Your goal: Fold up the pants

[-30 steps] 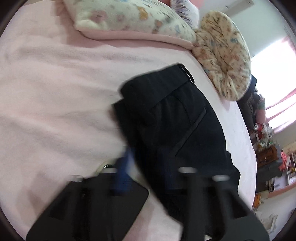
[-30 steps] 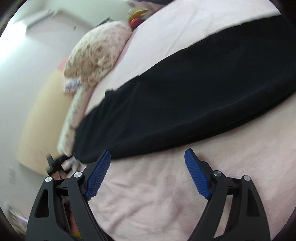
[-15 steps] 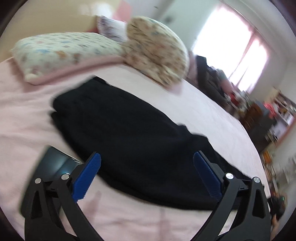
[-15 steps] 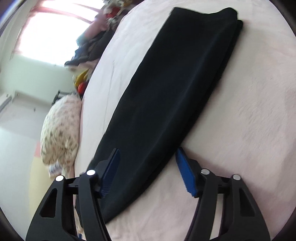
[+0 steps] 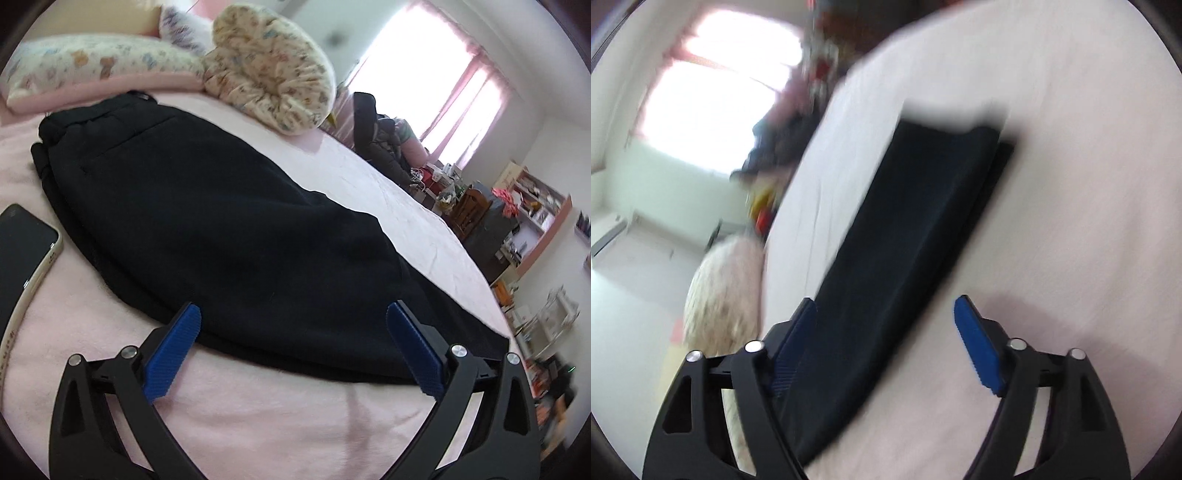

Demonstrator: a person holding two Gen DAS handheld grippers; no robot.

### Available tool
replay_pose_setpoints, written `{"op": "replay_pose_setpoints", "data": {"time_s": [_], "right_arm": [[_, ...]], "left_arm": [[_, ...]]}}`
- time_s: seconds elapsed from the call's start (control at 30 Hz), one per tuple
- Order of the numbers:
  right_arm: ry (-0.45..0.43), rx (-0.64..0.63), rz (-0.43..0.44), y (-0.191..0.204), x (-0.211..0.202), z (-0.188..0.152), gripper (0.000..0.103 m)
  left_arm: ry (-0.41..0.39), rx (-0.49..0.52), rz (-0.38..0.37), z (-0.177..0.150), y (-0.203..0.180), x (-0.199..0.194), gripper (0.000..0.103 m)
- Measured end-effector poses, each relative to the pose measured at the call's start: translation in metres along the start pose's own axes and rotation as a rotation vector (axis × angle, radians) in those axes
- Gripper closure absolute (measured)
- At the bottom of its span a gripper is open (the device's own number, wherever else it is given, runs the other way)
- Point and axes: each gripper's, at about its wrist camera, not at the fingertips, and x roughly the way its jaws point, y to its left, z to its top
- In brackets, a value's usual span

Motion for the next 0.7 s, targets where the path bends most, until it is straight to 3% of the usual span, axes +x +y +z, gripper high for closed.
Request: {"op": "replay_pose_setpoints", "data": {"time_s": [0.1, 0.27, 0.5, 0.7], "right_arm": [[-0.064, 0.051, -0.030, -0.017, -0.010, 0.025, 0.027], [-0.014, 0.192, -0.018, -0.047, 0.018, 0.044, 0.038], [-0.036, 0.208, -0.024, -0.045, 0.049, 0.057, 0.038], [-0.071, 0.232, -0.037, -0.048, 0.068, 0.070, 0.044]], "left_arm": [[-0.004, -0.004, -0.019, -0.001, 0.002, 0.001, 0.002], [0.002, -0.019, -0.028, -0.002, 0.006, 0.003, 0.002], [0.008, -0.017, -0.022, -0.004, 0.006, 0.004, 0.002], [0.012, -0.015, -0.017, -0.003, 0.005, 0.006, 0.002]]}}
